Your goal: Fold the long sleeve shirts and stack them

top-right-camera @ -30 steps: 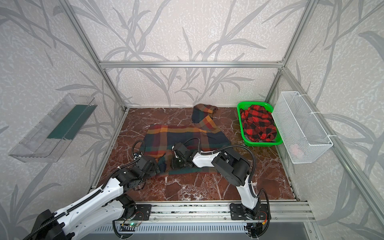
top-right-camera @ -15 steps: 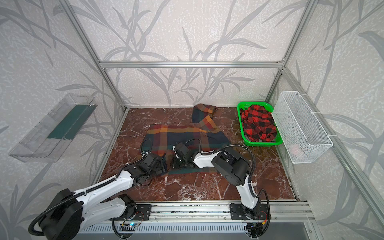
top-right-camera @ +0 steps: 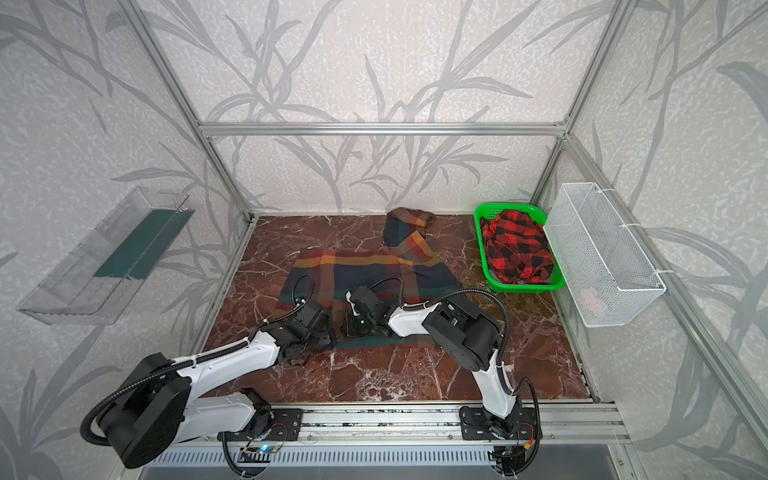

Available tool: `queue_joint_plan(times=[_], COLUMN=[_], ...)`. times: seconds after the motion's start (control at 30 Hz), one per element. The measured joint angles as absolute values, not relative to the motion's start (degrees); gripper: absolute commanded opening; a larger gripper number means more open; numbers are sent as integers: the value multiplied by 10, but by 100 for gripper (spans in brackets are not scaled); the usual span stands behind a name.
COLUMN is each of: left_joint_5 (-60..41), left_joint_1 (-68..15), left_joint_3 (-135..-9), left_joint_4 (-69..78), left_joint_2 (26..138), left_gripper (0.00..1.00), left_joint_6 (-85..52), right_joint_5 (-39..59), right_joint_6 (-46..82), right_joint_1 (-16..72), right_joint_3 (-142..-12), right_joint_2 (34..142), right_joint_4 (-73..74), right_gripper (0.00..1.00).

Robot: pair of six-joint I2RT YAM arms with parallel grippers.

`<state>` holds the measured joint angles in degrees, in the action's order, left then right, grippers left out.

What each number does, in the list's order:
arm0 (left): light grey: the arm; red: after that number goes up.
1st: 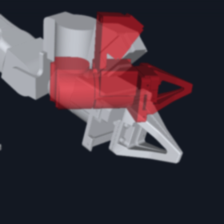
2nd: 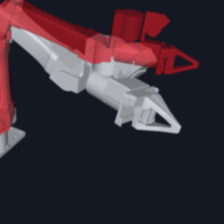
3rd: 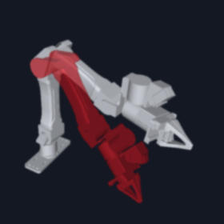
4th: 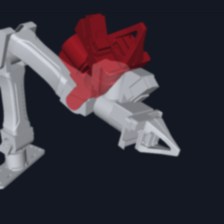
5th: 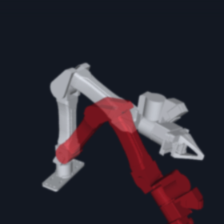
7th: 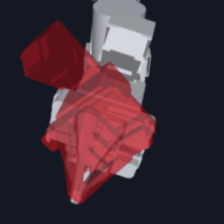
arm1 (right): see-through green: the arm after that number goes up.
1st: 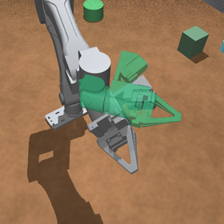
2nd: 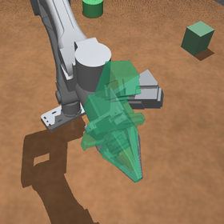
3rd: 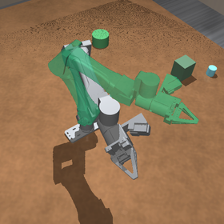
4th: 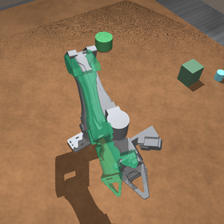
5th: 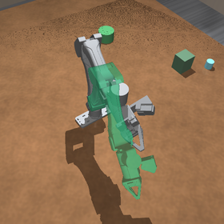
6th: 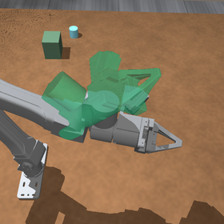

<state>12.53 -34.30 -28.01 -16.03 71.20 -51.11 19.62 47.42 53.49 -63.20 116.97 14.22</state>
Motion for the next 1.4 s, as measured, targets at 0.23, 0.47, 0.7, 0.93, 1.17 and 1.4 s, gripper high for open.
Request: queue_joint_plan(times=[0.23,0.47,0.7,0.93,1.17,1.4], left_joint_5=[135,187,272,306,278,224], left_joint_1=[-329,-316,-312,-289,-226,-195], left_joint_3=[-282,-359,-407,-409,-441,-470], left_joint_4=[-165,-240,-316,-362,-371,-377], left_joint_2=[694,682,664,714,756,812], left_gripper=[0,0,0,0,1,2], left_joint_6=[-489,-434,-400,-400,-370,-340], right_joint_5=[200,202,207,215,191,159], right_joint_6=[482,484,485,487,460,447], right_joint_1=[534,532,531,529,494,377], right_joint_3=[-626,-616,-611,-595,-540,-421], right_joint_2=[1170,1162,1155,1116,938,773], right_joint_4=[153,157,154,154,126,109], right_gripper=[4,4,8,20,24,24])
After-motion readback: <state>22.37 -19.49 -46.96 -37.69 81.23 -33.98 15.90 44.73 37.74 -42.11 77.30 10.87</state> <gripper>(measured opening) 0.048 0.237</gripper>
